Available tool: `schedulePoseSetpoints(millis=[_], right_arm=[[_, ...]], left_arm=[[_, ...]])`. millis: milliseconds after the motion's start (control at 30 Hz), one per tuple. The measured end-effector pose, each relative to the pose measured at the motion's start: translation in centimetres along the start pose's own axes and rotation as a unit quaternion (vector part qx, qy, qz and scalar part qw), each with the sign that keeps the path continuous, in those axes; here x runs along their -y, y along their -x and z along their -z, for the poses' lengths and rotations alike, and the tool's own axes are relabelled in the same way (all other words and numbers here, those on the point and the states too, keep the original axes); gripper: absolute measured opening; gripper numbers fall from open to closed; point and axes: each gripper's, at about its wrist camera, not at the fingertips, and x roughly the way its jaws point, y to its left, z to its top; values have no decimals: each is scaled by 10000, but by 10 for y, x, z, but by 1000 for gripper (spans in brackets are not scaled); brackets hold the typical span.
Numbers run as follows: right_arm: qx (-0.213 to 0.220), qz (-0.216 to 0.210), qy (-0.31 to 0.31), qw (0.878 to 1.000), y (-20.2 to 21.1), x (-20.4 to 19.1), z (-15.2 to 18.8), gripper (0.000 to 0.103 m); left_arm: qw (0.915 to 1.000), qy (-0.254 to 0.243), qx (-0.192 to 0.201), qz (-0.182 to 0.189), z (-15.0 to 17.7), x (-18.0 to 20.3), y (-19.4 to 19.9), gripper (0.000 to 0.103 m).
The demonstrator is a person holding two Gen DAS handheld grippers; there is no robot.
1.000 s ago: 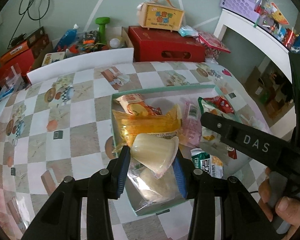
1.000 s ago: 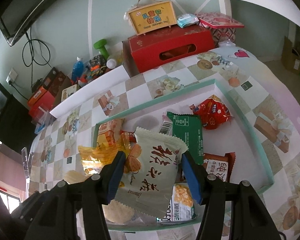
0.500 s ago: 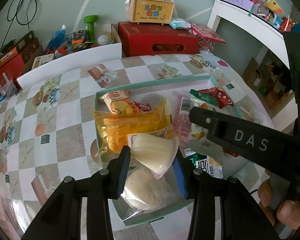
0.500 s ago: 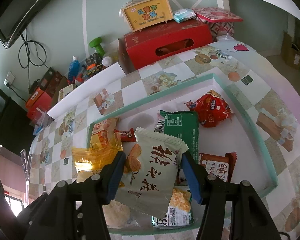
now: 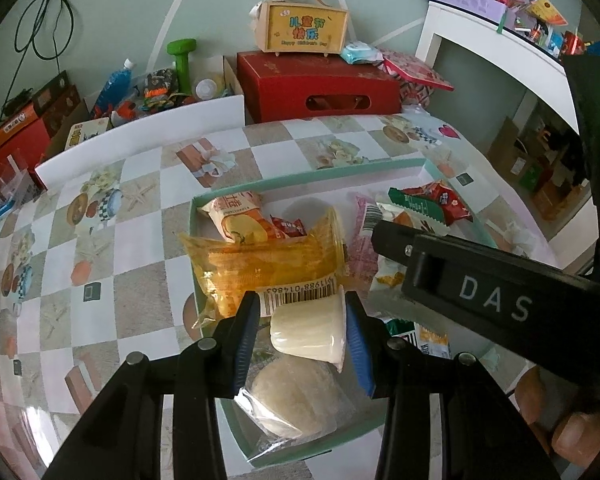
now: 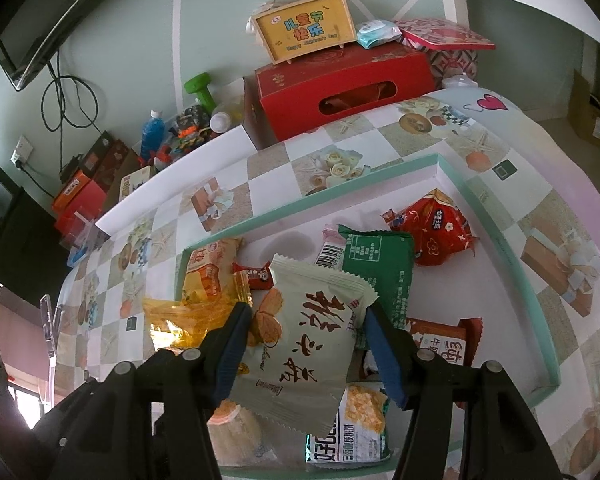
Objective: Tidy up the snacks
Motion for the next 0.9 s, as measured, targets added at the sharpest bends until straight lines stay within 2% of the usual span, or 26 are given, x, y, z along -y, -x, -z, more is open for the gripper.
schedulePoseSetpoints(millis=[133,267,367,600,700,800,900], right_arm=[[16,-17,-10,10000,2,0,0,63],[33,-40,4,10000,3,-1,-1,64],[36,-39,-6,10000,4,-2,0,66],[38,-69,-85,9999,6,1,0,67],[32,-45,-38,10000,6,0,1,67],[30,-12,8,10000,7,-2,2,67],[13,21,71,10000,6,-5,2,67]], left_arm=[[10000,78,48,0,0,-4,6,59],[9998,160,119,16,-1,-8,14,61],[9995,279,157,5,-1,-14,21,67],[9984,532,107,-150,2,-29,31,68],[9969,721,90,-297,3,-42,34,70],[9934,1043,98,-464,5,-61,37,80],[9869,1405,145,-777,7,-86,41,80]])
